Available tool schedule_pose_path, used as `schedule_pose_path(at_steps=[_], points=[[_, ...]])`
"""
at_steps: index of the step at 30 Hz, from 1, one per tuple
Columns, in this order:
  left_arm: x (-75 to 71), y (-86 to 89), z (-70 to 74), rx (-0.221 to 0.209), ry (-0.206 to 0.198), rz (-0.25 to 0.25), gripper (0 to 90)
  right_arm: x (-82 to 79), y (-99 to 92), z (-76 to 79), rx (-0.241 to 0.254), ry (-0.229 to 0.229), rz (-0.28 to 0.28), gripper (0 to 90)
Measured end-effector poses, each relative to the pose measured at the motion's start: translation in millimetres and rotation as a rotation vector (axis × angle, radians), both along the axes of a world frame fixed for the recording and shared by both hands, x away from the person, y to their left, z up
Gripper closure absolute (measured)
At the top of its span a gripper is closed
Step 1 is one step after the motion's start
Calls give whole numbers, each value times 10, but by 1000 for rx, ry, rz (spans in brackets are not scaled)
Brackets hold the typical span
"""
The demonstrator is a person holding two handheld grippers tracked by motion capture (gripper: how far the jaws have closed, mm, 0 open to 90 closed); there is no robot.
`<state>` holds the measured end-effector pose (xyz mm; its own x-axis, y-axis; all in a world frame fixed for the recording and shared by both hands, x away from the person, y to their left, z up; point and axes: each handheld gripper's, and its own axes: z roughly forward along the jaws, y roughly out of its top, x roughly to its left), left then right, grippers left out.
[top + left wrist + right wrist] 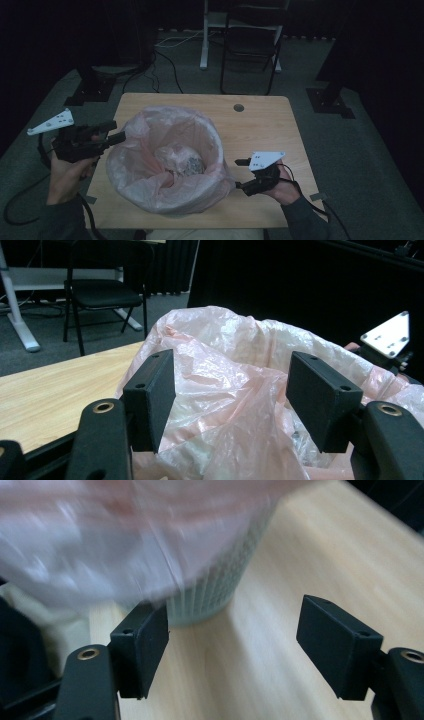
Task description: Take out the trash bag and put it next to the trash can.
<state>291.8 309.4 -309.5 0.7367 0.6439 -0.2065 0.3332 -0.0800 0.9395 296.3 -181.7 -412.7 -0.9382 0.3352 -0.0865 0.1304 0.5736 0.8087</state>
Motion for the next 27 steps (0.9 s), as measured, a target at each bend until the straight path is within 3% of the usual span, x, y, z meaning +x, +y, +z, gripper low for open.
schedule_pose_path(at_steps=[1, 2, 3, 7, 9, 10, 11, 12, 16, 18, 25, 27], points=[[-1, -11, 2, 9, -1, -4, 365, -15, 25, 28, 13, -29, -3, 270], [-1, -11, 2, 9, -1, -4, 365, -15, 25, 28, 13, -29, -3, 270], [-3, -24, 5, 8, -1, -5, 365, -41, 71, 102, 52, -86, -3, 266], [-14, -58, 20, 15, -5, -15, 365, -85, 162, 228, 152, -132, 53, 293], [-19, -63, 19, 17, -3, -14, 366, -112, 211, 258, 178, -144, 76, 376], [-19, -63, 19, 17, -3, -14, 367, -112, 211, 258, 178, -144, 76, 376], [-23, -61, 19, 18, -3, -14, 368, -134, 228, 272, 201, -147, 101, 547], [-23, -61, 19, 18, -3, -14, 374, -137, 214, 281, 220, -139, 115, 656], [-39, -47, 38, 17, -10, -15, 381, -122, 93, 372, 281, -107, 140, 815], [-43, -49, 43, 20, -10, -16, 382, -99, 1, 438, 336, -83, 145, 839], [-43, -69, 46, 29, -8, -23, 383, -40, -96, 659, 414, -97, 142, 847], [-42, -70, 44, 30, -6, -23, 382, -31, -134, 720, 473, -100, 153, 854]])
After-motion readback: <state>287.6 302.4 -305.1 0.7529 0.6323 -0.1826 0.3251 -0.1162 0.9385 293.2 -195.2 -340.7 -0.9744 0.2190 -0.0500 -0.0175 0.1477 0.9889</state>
